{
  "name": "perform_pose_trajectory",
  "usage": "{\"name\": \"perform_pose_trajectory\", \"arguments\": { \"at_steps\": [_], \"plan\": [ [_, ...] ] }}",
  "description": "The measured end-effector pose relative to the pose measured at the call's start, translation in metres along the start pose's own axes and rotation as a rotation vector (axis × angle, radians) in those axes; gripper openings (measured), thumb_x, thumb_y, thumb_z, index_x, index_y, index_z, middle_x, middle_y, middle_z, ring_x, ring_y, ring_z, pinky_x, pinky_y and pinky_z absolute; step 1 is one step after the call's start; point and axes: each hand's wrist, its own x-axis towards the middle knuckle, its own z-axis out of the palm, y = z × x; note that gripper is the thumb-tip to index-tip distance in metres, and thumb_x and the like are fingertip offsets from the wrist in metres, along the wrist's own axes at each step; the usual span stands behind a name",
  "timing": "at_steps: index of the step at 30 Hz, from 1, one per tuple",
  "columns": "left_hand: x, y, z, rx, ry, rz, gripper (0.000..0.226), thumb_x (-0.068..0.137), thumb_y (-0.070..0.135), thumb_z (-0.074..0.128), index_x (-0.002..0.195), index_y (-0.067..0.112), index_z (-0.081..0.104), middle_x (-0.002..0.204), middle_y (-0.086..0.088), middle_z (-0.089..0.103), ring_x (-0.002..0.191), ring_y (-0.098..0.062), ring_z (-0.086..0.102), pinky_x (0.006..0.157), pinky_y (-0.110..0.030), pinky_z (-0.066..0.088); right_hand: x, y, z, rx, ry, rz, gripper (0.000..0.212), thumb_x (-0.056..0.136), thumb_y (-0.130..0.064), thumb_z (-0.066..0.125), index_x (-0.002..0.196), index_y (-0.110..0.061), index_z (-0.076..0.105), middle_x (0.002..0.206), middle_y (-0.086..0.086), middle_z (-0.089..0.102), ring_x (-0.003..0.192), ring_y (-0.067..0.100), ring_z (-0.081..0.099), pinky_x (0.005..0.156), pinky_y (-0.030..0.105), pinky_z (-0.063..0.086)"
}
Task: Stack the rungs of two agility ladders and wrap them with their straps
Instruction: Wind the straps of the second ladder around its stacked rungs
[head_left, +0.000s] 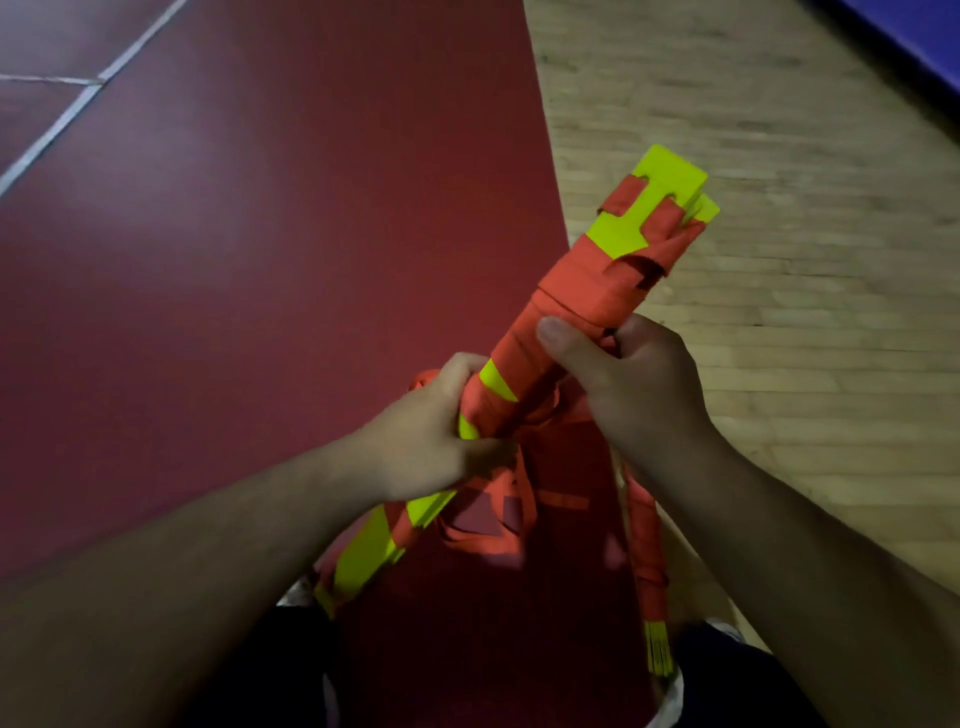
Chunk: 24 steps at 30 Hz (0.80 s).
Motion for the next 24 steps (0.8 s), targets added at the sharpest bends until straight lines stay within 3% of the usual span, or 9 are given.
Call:
{"name": "perform_pose_trajectory", "arguments": {
  "at_steps": [3, 5, 7, 11, 14, 16, 18, 19, 24],
  "plan": [
    [-0.003, 0.0, -0.009, -0.303, -0.261, -0.013, 0.055, 0.074, 0.016, 0.077, 0.126, 0.01, 0.057, 0.116, -0.013, 0.071, 0.109, -0.028, 0.067, 0.097, -0.045, 0.053, -0.003, -0.005, -0.003, 0.071, -0.118, -0.033, 0.045, 0.073, -0.063, 0.072, 0.086, -0.02, 0.072, 0.074, -0.007, 0.073, 0.07, 0.007, 0.069, 0.066, 0.029, 0.053],
    [-0.006, 0.001, -0.009, -0.412, -0.359, -0.028, 0.047, 0.075, 0.01, 0.074, 0.118, -0.004, 0.063, 0.118, -0.028, 0.067, 0.106, -0.035, 0.066, 0.101, -0.055, 0.049, -0.004, -0.006, -0.004, 0.145, -0.174, -0.042, 0.045, 0.072, -0.061, 0.072, 0.089, -0.019, 0.072, 0.074, -0.006, 0.073, 0.071, 0.009, 0.07, 0.068, 0.035, 0.056],
    [-0.007, 0.002, -0.005, -0.474, -0.352, -0.033, 0.043, 0.075, 0.007, 0.073, 0.113, -0.01, 0.064, 0.116, -0.033, 0.065, 0.1, -0.031, 0.063, 0.101, -0.057, 0.047, -0.003, -0.007, -0.007, 0.18, -0.184, -0.053, 0.044, 0.073, -0.059, 0.073, 0.089, -0.018, 0.072, 0.071, -0.008, 0.071, 0.066, 0.007, 0.067, 0.063, 0.032, 0.054],
    [-0.003, 0.001, -0.001, -0.486, -0.262, -0.015, 0.026, 0.076, 0.01, 0.073, 0.099, -0.001, 0.07, 0.092, -0.021, 0.071, 0.086, -0.026, 0.062, 0.088, -0.049, 0.052, 0.004, -0.009, -0.01, -0.012, -0.174, -0.065, 0.058, 0.067, -0.071, 0.069, 0.093, -0.019, 0.072, 0.081, -0.002, 0.075, 0.076, 0.011, 0.072, 0.073, 0.039, 0.059],
    [-0.002, 0.0, -0.003, -0.397, -0.183, 0.033, 0.015, 0.076, 0.019, 0.075, 0.091, 0.02, 0.072, 0.081, -0.001, 0.07, 0.076, -0.015, 0.062, 0.076, -0.034, 0.052, 0.009, -0.005, -0.014, -0.194, -0.149, -0.058, 0.051, 0.064, -0.064, 0.081, 0.091, -0.023, 0.071, 0.079, -0.006, 0.073, 0.071, 0.001, 0.067, 0.062, 0.018, 0.051],
    [-0.001, -0.003, -0.003, -0.315, -0.133, 0.036, 0.027, 0.075, 0.024, 0.076, 0.098, 0.012, 0.069, 0.087, -0.009, 0.071, 0.08, -0.025, 0.066, 0.082, -0.044, 0.053, 0.009, -0.003, -0.014, -0.274, -0.164, -0.066, 0.05, 0.059, -0.059, 0.087, 0.092, -0.025, 0.07, 0.078, -0.011, 0.072, 0.069, -0.003, 0.065, 0.055, 0.012, 0.043],
    [0.0, -0.004, -0.002, -0.283, -0.126, 0.021, 0.04, 0.075, 0.026, 0.076, 0.106, 0.004, 0.066, 0.098, -0.023, 0.07, 0.088, -0.034, 0.067, 0.091, -0.055, 0.052, 0.008, -0.001, -0.011, -0.339, -0.179, -0.072, 0.053, 0.055, -0.056, 0.09, 0.091, -0.026, 0.067, 0.076, -0.012, 0.069, 0.068, -0.002, 0.063, 0.055, 0.017, 0.041],
    [0.0, -0.005, 0.0, -0.267, -0.12, 0.012, 0.042, 0.074, 0.027, 0.076, 0.105, 0.001, 0.065, 0.095, -0.023, 0.069, 0.084, -0.028, 0.064, 0.09, -0.057, 0.051, 0.007, -0.001, -0.01, -0.371, -0.188, -0.07, 0.054, 0.054, -0.054, 0.091, 0.093, -0.025, 0.066, 0.078, -0.012, 0.068, 0.071, 0.001, 0.063, 0.058, 0.021, 0.043],
    [0.002, -0.008, 0.002, -0.207, -0.083, -0.003, 0.018, 0.078, 0.025, 0.079, 0.087, 0.017, 0.065, 0.074, 0.007, 0.062, 0.071, -0.008, 0.055, 0.076, -0.042, 0.052, 0.011, -0.002, -0.016, -0.483, -0.316, -0.049, 0.042, 0.07, -0.037, 0.087, 0.105, -0.024, 0.067, 0.091, -0.006, 0.072, 0.086, 0.016, 0.068, 0.077, 0.035, 0.054]
  ]
}}
